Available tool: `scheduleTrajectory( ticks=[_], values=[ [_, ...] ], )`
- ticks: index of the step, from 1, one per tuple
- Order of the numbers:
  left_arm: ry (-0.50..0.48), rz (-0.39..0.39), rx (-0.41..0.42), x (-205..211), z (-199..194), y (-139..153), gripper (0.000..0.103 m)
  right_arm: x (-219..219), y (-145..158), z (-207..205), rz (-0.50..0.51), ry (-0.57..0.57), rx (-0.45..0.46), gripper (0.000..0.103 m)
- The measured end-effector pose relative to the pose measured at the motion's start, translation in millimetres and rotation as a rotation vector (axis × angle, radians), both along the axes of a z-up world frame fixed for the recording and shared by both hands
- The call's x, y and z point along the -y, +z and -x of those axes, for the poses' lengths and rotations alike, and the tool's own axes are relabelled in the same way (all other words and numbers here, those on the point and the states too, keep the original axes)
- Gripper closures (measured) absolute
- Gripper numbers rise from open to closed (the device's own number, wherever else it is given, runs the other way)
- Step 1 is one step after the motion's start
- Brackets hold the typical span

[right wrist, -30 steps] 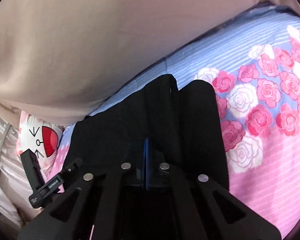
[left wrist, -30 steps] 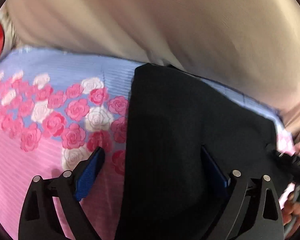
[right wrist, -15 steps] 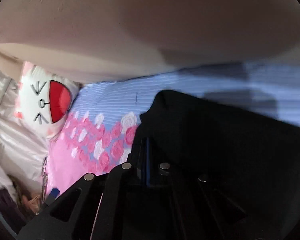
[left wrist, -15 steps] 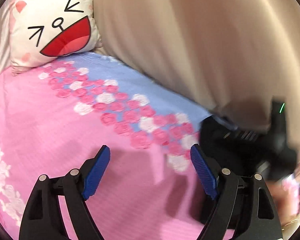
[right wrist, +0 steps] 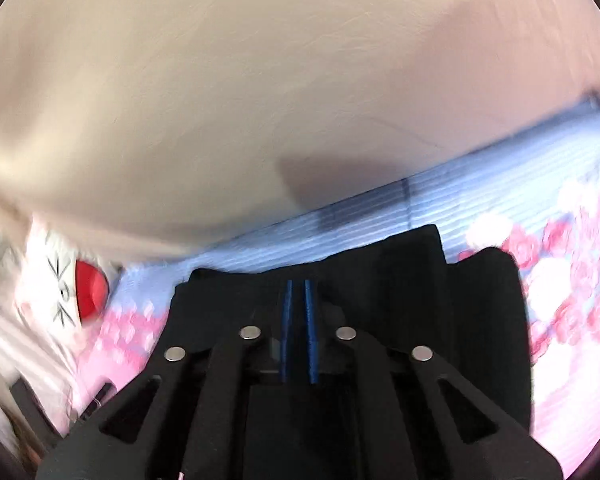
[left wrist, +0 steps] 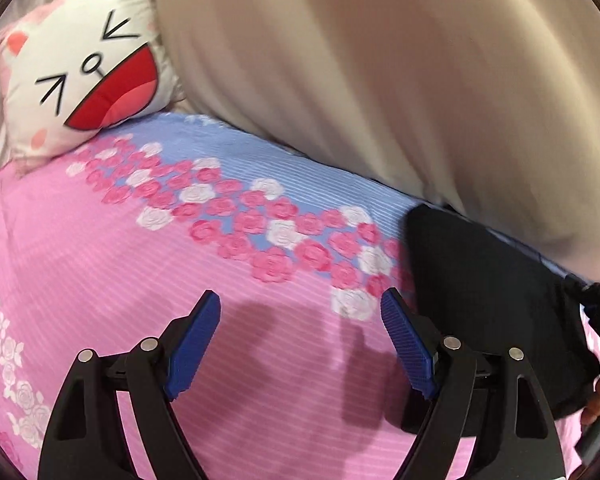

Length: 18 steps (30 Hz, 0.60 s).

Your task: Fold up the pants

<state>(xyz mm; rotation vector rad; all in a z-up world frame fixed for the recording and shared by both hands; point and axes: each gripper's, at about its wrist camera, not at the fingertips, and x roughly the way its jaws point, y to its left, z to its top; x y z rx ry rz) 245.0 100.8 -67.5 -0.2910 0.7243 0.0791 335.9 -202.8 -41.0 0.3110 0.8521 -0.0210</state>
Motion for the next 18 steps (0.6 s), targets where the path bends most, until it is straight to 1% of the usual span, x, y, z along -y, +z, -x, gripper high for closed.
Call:
scheduleTrajectory(
  ticks=[1,2,3,4,5,6,7,8,10,11,13,15,16,17,18],
  values=[
    [-0.02,-0.012,-0.006,5.5,0.5,1.1,0.023,10.2,-6.7,5.9,-0.045,-0.01,0.024,0.1],
    [-0.039,-0.022,-0.009,9.5,0.9,1.9,0.023,21.7,-6.3,14.6,-0.11,-0.045,0.029,0.1],
    [-0.055,-0.036,-0.011,13.1,1.9,3.5,0.023,29.8,1.1,27.8,-0.168,-0.087,0.027,0.103],
    [-0.061,-0.061,-0.007,17.1,4.3,5.9,0.023,33.6,8.2,38.1,-0.202,-0.089,0.045,0.094],
    [-0.062,-0.078,-0.003,19.6,6.0,6.7,0.023,33.6,16.8,48.8,-0.205,-0.081,0.065,0.09],
    [-0.064,-0.096,0.001,23.0,8.0,8.0,0.023,34.2,24.9,62.2,-0.179,-0.069,0.079,0.069],
    [-0.07,-0.099,0.0,25.3,8.9,8.5,0.023,36.2,27.8,65.9,-0.169,-0.068,0.081,0.041],
    [-0.08,-0.096,-0.001,28.1,9.5,8.7,0.023,40.9,29.7,73.1,-0.16,-0.054,0.077,0.034],
    [-0.088,-0.083,-0.007,34.1,9.8,7.2,0.023,34.5,17.0,70.1,-0.165,0.012,0.043,0.035],
    [-0.094,-0.077,-0.01,37.4,9.7,6.1,0.023,30.8,11.5,70.4,-0.15,0.033,0.028,0.035],
    [-0.112,-0.076,-0.027,44.8,9.3,2.8,0.023,44.0,4.9,66.7,-0.088,0.056,-0.006,0.035],
    [-0.125,-0.087,-0.029,51.2,10.9,0.2,0.023,29.9,-3.6,60.8,-0.067,0.071,-0.017,0.037],
    [-0.12,-0.097,-0.026,52.9,11.7,-0.4,0.023,24.2,-5.8,58.6,-0.039,0.08,-0.022,0.051],
    [-0.117,-0.106,-0.024,54.4,12.2,-0.6,0.023,17.3,-6.8,57.1,-0.011,0.094,-0.021,0.059],
    [-0.119,-0.111,-0.023,55.6,12.4,-0.6,0.023,16.3,-0.4,59.8,0.003,0.091,-0.002,0.073]
  ],
)
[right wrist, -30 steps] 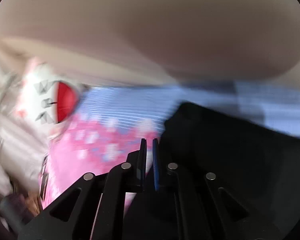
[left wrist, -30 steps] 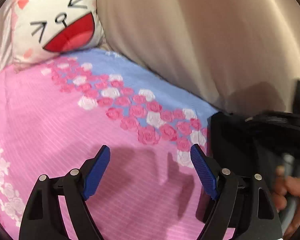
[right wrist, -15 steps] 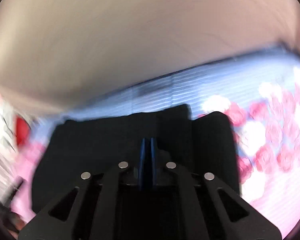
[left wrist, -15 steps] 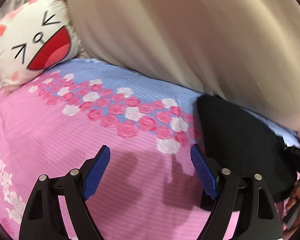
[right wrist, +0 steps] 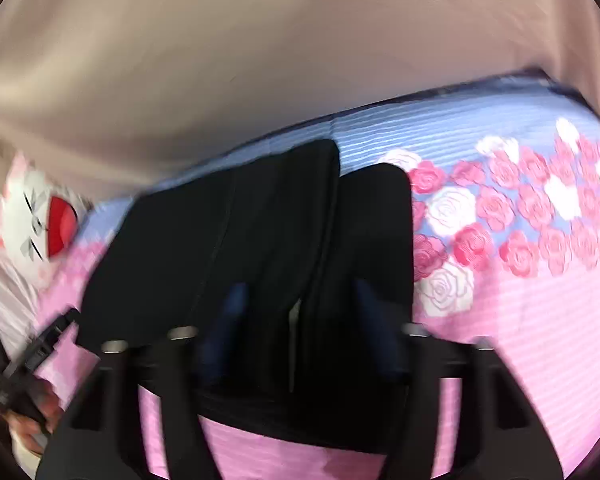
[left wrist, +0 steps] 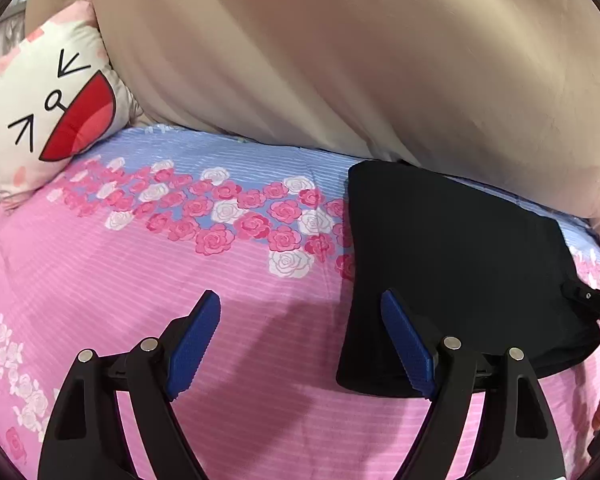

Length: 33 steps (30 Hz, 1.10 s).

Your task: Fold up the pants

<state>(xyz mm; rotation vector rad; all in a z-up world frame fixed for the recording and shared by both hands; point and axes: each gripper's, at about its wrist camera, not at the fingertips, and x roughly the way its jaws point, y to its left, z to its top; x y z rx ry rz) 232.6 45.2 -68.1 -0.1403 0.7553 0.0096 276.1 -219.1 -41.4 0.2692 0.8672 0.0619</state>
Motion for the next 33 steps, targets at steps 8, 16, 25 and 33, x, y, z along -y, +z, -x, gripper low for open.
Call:
scheduleTrajectory(
  ticks=[8,16,25,33],
  values=[
    [-0.004,-0.029,-0.003,7.1,-0.7,-3.0,0.02,30.9,-6.2,10.8,-0.036,-0.078,0.002,0.095],
    [-0.008,0.023,0.065,2.3,8.9,37.3,0.02,15.0,66.1,31.3,-0.101,0.006,0.162,0.09],
    [-0.085,-0.043,-0.134,64.8,-43.2,-5.8,0.011,-11.2,-12.1,-85.5,-0.123,0.005,-0.054,0.103],
    [-0.097,-0.091,-0.092,69.6,-35.1,-3.8,0.011,-14.7,12.5,-44.9,-0.035,-0.043,0.046,0.095]
  ],
)
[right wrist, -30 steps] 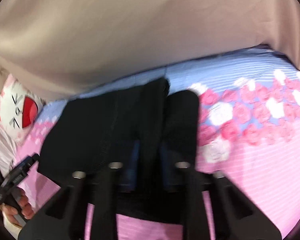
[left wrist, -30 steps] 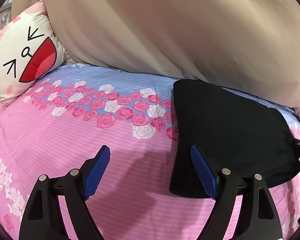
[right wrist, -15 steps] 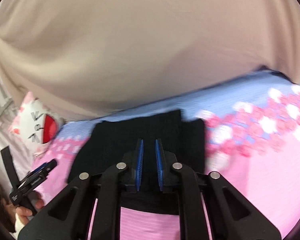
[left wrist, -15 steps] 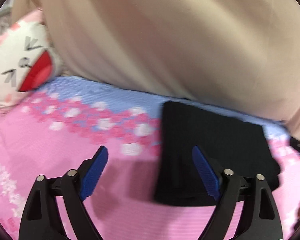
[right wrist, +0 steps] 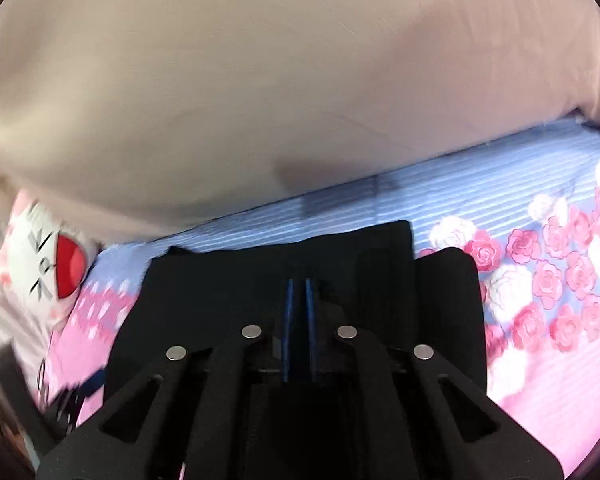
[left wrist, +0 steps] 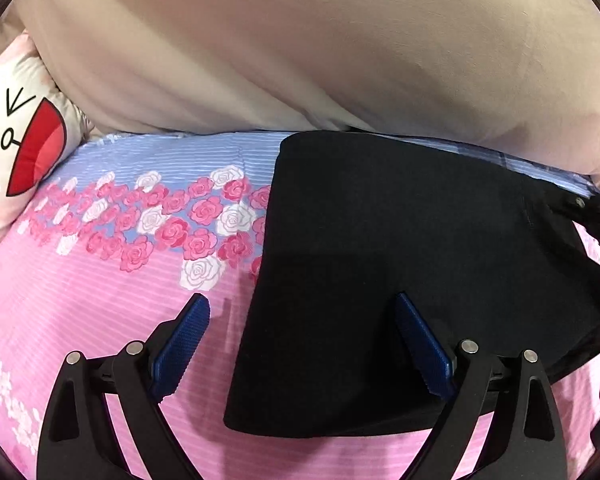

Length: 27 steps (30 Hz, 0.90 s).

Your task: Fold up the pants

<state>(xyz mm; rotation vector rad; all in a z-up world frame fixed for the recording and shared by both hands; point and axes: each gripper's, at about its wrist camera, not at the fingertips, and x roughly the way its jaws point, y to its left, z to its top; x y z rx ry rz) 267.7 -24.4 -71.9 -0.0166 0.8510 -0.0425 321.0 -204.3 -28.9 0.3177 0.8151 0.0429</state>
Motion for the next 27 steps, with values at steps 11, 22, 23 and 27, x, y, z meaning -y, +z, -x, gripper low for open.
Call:
scheduleTrajectory(
  ticks=[11,22,23,27],
  values=[
    [-0.02,-0.024,0.004,4.8,21.3,9.0,0.011,-16.2,-10.3,75.5,0.192,0.004,-0.028,0.089],
    [-0.03,-0.043,0.067,-12.2,77.5,40.4,0.011,-42.7,53.9,172.5,0.248,-0.066,0.103,0.068],
    [-0.031,-0.05,0.086,-14.1,88.0,46.3,0.011,-45.7,58.2,183.0,0.253,-0.074,0.112,0.064],
    [-0.04,-0.093,0.183,-17.5,135.8,73.7,0.008,-62.3,80.2,228.3,0.327,-0.13,0.187,0.019]
  ],
)
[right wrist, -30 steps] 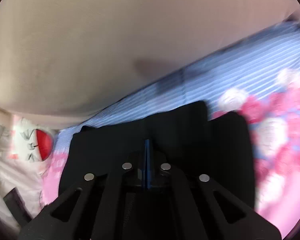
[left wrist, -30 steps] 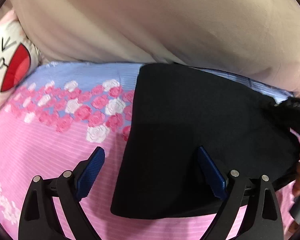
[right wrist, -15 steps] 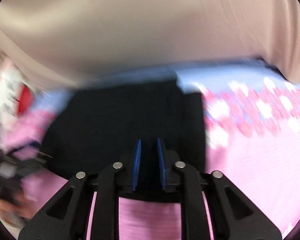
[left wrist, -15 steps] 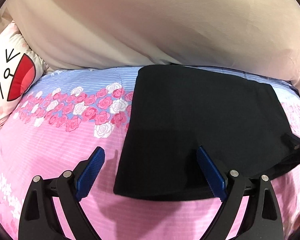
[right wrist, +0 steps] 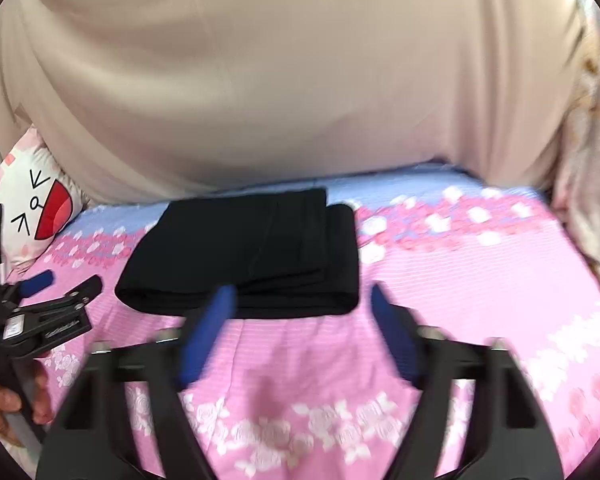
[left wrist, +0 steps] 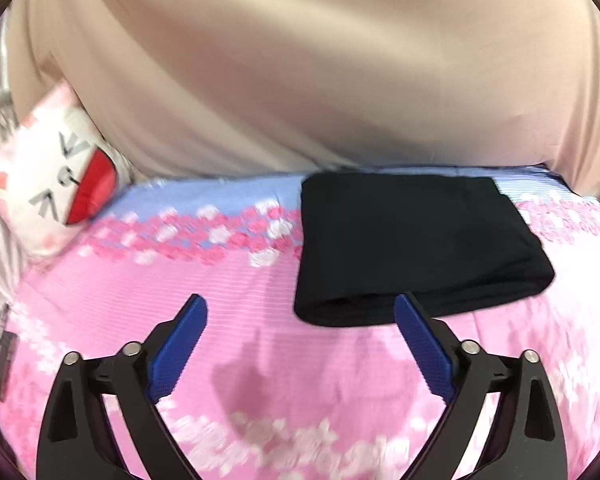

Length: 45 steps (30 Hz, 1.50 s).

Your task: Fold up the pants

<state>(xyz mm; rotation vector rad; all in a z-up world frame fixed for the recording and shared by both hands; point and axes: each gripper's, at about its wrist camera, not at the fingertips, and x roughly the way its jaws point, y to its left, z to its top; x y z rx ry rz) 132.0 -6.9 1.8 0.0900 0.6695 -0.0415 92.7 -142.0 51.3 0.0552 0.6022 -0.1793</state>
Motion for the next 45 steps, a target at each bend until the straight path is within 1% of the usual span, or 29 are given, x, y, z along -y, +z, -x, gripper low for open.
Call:
scheduleTrajectory(
  ticks=[1,3,4,6,10,14,18,21,24,31,39,45],
  values=[
    [-0.005,-0.002,0.021,-0.3,13.8,6.9,0.008,-4.6,4.6,6.6,0.022,-0.012,0.011,0.016],
    [-0.033,0.01,0.05,0.2,35.3,17.2,0.007,-11.1,10.5,21.7,0.046,-0.035,0.031,0.013],
    [-0.04,0.014,0.055,0.8,43.4,20.4,0.006,-12.9,13.8,27.0,0.043,-0.039,0.036,0.011],
    [-0.053,0.024,0.058,2.9,58.5,24.8,0.006,-14.5,18.0,37.0,0.021,-0.05,0.05,0.011],
    [-0.065,0.04,0.055,8.6,77.1,26.5,0.006,-16.0,25.2,51.8,-0.011,-0.066,0.075,0.011],
    [-0.072,0.043,0.06,12.0,89.0,28.0,0.006,-17.6,28.9,60.7,-0.012,-0.084,0.078,0.01],
    [-0.073,0.037,0.072,12.3,96.3,31.2,0.006,-17.6,30.5,67.8,-0.02,-0.086,0.081,0.01],
    [-0.074,0.047,0.085,11.9,101.6,34.9,0.006,-18.8,31.5,70.5,-0.018,-0.084,0.081,0.006],
    [-0.083,0.058,0.075,11.3,103.0,35.1,0.006,-20.7,31.9,71.6,-0.012,-0.077,0.082,0.006],
    [-0.043,0.022,0.073,9.4,99.1,30.0,0.006,-22.7,30.8,70.7,-0.01,-0.074,0.079,0.006],
    [-0.047,0.046,0.051,3.3,92.3,27.6,0.006,-24.0,29.6,69.1,-0.008,-0.076,0.073,0.006],
    [-0.054,0.045,0.052,1.9,91.3,27.8,0.006,-25.2,28.5,69.1,-0.004,-0.083,0.072,0.006]
  ],
)
